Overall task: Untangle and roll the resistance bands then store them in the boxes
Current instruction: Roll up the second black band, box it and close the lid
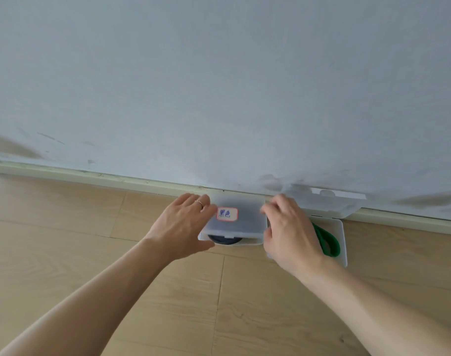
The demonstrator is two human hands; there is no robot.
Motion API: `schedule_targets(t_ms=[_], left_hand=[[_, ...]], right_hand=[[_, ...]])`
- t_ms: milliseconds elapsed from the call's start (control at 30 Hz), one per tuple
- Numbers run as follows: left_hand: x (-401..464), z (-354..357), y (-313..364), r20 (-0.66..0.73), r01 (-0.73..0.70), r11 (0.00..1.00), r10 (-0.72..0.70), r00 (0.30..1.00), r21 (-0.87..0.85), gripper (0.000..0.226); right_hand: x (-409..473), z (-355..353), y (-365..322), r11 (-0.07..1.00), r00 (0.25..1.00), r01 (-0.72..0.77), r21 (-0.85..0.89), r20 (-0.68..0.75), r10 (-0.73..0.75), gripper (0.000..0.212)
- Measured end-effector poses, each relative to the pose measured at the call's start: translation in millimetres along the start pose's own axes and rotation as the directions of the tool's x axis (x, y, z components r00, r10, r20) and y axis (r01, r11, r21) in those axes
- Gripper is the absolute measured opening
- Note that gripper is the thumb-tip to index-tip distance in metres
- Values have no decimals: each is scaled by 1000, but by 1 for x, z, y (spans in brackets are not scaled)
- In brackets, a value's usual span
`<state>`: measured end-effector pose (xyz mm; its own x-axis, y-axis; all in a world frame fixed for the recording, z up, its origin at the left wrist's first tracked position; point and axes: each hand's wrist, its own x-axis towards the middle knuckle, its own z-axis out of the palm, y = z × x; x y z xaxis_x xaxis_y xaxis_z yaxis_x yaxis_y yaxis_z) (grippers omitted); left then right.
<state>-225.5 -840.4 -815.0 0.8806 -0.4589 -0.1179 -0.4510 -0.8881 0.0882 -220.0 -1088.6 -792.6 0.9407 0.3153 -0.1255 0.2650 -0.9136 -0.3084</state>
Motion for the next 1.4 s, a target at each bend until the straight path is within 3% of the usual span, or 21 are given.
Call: schedule_targets(t_ms=[100, 267, 467, 600, 733, 867, 1000, 1167, 1400], left_hand=[[-1, 18, 8, 116, 20, 998, -26, 993, 58, 78], [12, 28, 13, 169, 4, 984, -35, 985, 180, 67], [11, 34, 3, 177, -52, 980, 17, 984, 194, 77], [17, 26, -5, 205, -112, 977, 74, 976, 181, 76], [10, 20, -13, 205, -161, 977, 131, 970, 138, 73], [-11, 15, -18, 185, -213, 975, 198, 963, 63, 70], [-27, 15, -11, 205, -141, 989, 145, 968, -34, 69], [-23, 17, -1, 290, 4, 981, 53, 955, -193, 70], [-24, 32, -2, 163, 52, 935, 6, 987, -350, 62]], right_hand=[[-4, 6, -4, 999, 987, 34, -29, 155, -29, 30], [2, 16, -7, 977, 917, 162, -136, 387, -98, 78], [21, 31, -19, 942, 927, 202, -269, 362, -96, 88], [31, 31, -14, 948, 932, 192, -254, 349, -95, 91], [31, 27, -8, 946, 902, 254, -200, 403, -157, 87], [23, 21, -7, 954, 812, 292, -74, 546, -206, 82], [17, 18, -8, 958, 750, 286, 5, 621, -227, 80], [11, 20, -9, 963, 739, 266, 33, 635, -226, 80], [16, 27, -13, 965, 779, 250, 80, 575, -249, 67]])
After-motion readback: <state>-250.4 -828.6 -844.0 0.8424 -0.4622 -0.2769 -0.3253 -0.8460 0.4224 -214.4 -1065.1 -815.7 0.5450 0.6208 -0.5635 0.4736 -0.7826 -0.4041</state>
